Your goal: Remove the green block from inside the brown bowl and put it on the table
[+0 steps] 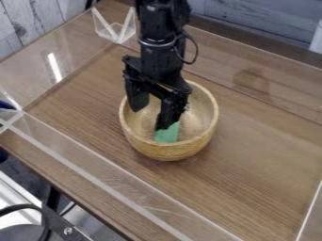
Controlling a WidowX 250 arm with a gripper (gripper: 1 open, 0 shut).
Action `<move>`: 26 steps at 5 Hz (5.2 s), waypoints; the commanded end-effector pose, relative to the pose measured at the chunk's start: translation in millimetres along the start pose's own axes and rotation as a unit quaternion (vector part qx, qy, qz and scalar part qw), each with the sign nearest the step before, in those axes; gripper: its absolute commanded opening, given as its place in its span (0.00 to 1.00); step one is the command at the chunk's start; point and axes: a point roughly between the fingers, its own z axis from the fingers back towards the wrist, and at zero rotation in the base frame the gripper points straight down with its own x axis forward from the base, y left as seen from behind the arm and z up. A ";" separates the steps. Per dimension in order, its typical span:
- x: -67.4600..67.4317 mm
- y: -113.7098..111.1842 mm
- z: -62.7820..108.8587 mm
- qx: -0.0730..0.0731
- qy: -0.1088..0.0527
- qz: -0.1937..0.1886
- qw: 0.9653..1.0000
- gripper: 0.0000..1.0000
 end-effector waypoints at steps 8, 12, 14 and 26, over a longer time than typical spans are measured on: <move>23.5 -4.7 -23.2 0.017 -0.086 0.051 0.995 1.00; 22.7 -8.3 13.6 0.011 -0.118 0.064 0.991 1.00; 26.3 -7.7 -3.0 -0.023 -0.135 0.061 0.989 1.00; 55.1 -132.9 6.8 -0.092 -0.132 -0.033 0.986 1.00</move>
